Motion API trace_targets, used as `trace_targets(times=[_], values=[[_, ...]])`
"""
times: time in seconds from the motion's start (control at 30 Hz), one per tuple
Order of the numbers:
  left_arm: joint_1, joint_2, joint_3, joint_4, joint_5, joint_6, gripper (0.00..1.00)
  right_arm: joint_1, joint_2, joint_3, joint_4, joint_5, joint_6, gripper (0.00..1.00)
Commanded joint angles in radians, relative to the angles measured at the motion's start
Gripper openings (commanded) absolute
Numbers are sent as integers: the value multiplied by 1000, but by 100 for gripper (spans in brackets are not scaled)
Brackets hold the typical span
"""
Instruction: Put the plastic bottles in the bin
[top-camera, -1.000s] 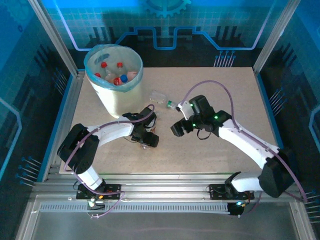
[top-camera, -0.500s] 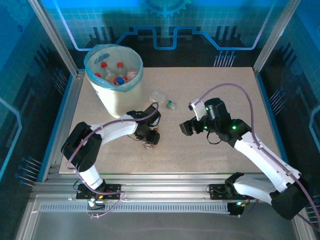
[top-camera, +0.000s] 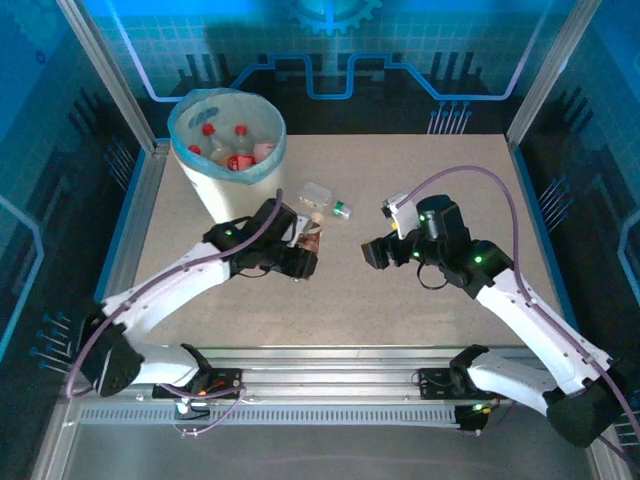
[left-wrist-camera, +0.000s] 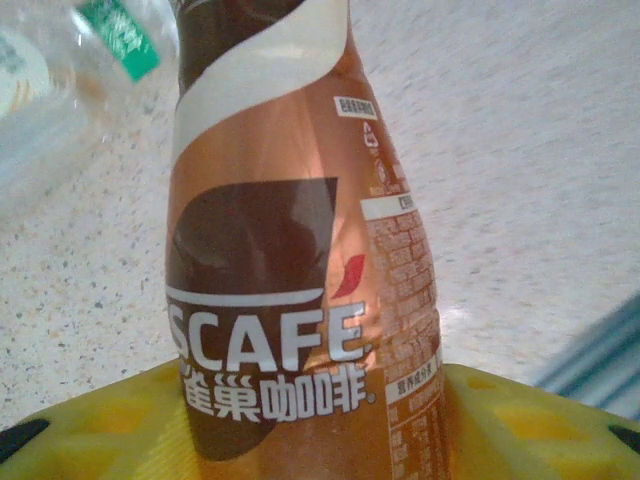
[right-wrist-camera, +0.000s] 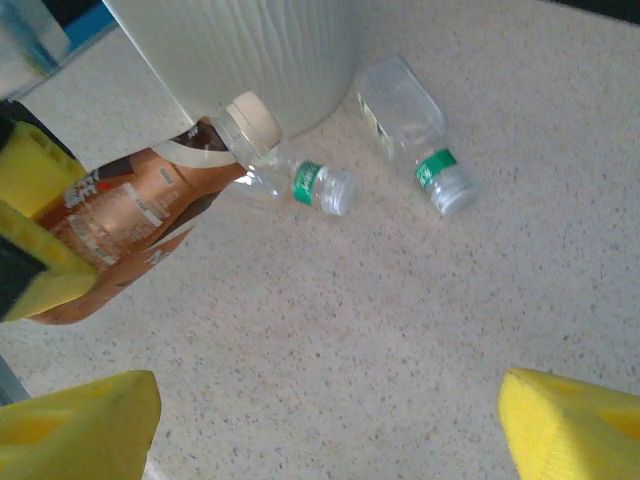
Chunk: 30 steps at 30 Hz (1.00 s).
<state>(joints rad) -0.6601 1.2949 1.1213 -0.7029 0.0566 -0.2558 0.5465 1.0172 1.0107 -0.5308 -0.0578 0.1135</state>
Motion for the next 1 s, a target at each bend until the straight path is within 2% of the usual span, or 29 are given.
trace_targets(times=[0.0,0.13,0.37,0.53,0.63,0.67,0.73,0.77,0.8,0.87,0.97], values=[[-7,-88,87,-31,77,27,54,26,-26,87,37,-27,41,87],[-7,-125,200,-59,51,45,54,64,-4,184,42,-3,37,85],[18,-97,392,-53,-54,58,51,140,75,323,81,12,31,84],[71,-80,437,18,-38,22,49,146,145,402,136,-16,49,84],[112,-38,499,-34,-30,44,51,143,199,495,126,12,64,85],[133,-41,495,-23,-72,3,50,142,202,470,173,45,91,85],[157,-70,435,85,-28,-18,49,135,194,359,356,82,136,84],[166,-72,446,81,-19,-6,50,129,201,314,446,73,142,82],[186,-60,488,40,-9,-8,50,116,215,323,456,64,156,81],[230,-38,549,-7,21,-13,50,108,265,410,377,58,151,80],[270,-48,538,48,23,-4,50,122,347,555,290,7,109,81]])
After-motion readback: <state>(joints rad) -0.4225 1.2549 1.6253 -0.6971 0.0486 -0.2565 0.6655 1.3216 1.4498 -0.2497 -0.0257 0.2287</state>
